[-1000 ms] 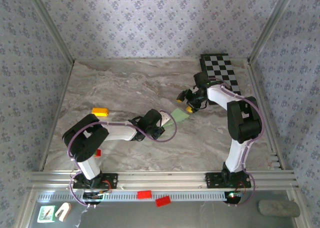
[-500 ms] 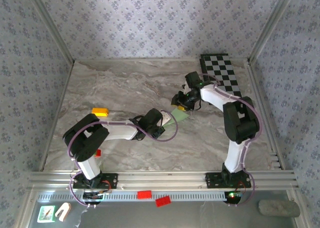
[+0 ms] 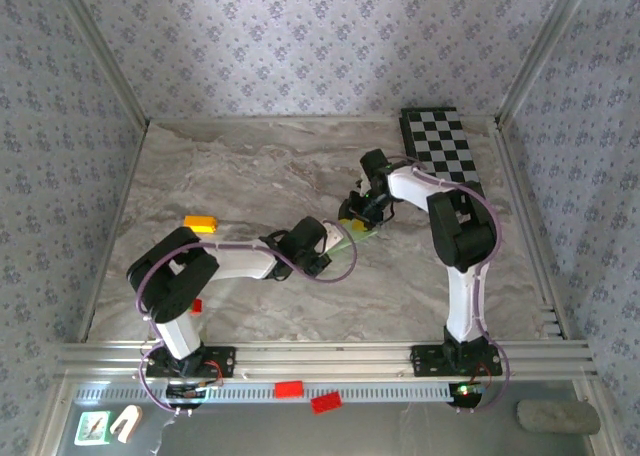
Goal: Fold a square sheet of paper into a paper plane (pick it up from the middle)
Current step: Fold the wing for the fifth time at the center of the table.
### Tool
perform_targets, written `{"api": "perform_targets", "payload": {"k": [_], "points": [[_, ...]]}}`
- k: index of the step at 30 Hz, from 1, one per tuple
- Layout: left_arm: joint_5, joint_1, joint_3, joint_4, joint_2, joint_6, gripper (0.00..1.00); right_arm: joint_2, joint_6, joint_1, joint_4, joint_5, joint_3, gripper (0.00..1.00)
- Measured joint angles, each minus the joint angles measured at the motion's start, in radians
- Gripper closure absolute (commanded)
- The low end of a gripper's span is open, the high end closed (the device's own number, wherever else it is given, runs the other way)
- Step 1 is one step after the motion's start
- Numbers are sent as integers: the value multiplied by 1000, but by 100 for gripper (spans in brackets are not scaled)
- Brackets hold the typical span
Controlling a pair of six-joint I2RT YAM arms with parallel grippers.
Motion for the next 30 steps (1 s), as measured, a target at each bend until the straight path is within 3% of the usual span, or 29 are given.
{"api": "perform_targets", "payload": {"k": [23, 30], "points": [[112, 0, 63, -58, 35, 19, 98, 49, -23, 0, -71, -1, 82, 56], [140, 21, 65, -58, 37, -11, 98, 48, -30, -1, -72, -11, 103, 44]]}}
